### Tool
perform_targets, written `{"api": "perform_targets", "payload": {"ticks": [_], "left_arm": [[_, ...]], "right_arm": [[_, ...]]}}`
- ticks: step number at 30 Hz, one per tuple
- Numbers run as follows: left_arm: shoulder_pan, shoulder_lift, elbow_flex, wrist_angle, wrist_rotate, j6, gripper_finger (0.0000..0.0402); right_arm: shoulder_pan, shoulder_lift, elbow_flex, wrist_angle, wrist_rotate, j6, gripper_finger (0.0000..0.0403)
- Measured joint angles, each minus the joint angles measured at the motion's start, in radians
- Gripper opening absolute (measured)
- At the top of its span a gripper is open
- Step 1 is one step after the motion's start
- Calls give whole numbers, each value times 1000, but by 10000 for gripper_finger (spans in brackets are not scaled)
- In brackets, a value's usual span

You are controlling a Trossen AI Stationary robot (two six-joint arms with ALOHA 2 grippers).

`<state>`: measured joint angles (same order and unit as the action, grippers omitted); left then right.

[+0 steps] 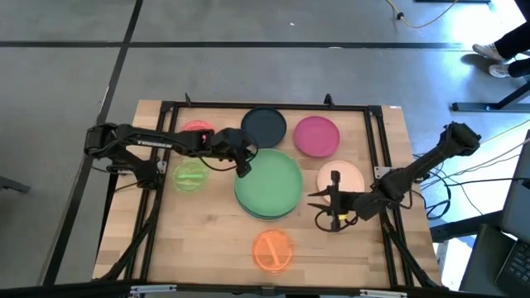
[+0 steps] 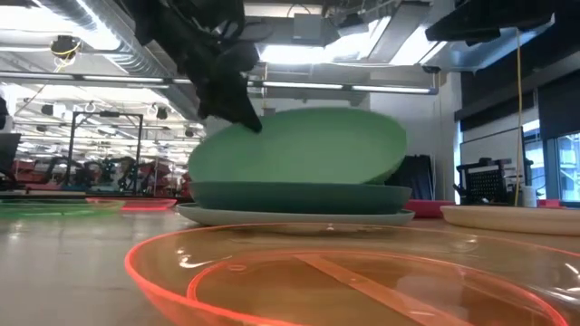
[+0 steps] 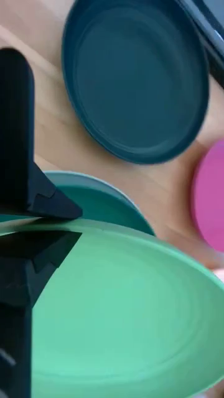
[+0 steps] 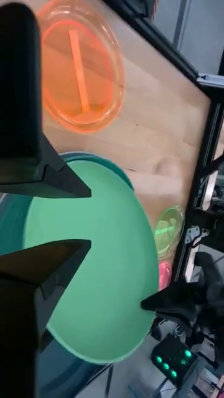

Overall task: Stack plastic plates
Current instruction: Stack the green plate on top of the dark green plate

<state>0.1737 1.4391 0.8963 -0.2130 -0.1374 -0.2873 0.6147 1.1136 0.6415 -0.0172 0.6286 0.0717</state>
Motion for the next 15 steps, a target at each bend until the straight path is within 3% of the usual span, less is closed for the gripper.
{"api": "perform_targets", "payload": {"ticks": [15], "left_arm": [[3,128,0,12,-5,30,21]], "right_arm": [[0,35,0,-4,30,5,108]]}}
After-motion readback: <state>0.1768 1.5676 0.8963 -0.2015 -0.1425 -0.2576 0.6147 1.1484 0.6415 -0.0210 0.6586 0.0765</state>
